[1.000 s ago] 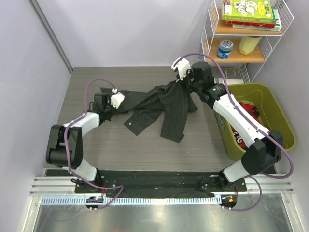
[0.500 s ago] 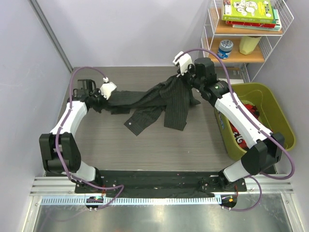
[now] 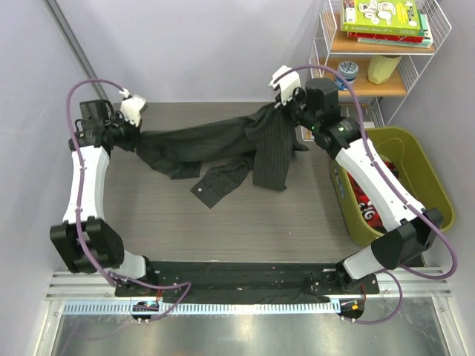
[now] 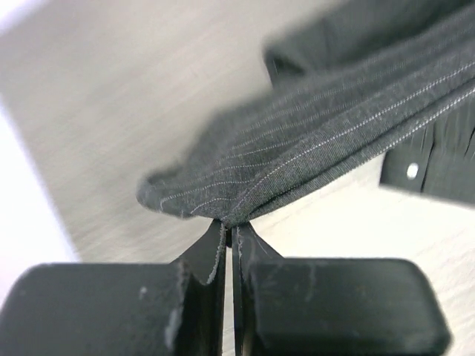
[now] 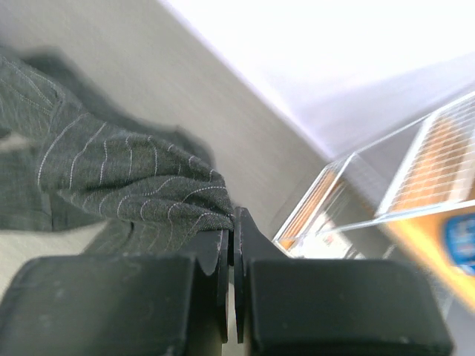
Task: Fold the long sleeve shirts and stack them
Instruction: Flatten the shirt out
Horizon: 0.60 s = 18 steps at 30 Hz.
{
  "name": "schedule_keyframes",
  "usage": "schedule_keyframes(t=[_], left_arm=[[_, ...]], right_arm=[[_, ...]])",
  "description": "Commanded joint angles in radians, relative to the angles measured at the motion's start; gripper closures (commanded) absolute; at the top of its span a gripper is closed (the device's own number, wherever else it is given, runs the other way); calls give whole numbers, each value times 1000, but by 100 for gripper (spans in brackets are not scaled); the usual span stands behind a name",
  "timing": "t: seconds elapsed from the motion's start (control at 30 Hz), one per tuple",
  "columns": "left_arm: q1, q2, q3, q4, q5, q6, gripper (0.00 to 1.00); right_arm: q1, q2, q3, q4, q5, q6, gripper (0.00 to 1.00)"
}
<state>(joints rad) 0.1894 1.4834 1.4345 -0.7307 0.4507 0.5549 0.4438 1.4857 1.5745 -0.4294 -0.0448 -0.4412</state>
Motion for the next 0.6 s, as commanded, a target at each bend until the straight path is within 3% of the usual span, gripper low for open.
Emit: schedule_keyframes(t=[0.0, 0.27, 0.4, 0.57], left_arm=[[1, -187, 67, 82, -55, -157, 100], [4, -503, 119, 191, -194, -269, 100], [2, -677, 161, 238, -219, -297, 100], [2, -788, 219, 264, -245, -319, 100]], right_arm=[[-5, -47, 211, 24, 8, 16, 99], [-4, -192, 387, -48, -43, 110, 99], [-4, -249, 563, -91, -53, 159, 99], [-5, -298, 722, -71, -70, 197, 99]])
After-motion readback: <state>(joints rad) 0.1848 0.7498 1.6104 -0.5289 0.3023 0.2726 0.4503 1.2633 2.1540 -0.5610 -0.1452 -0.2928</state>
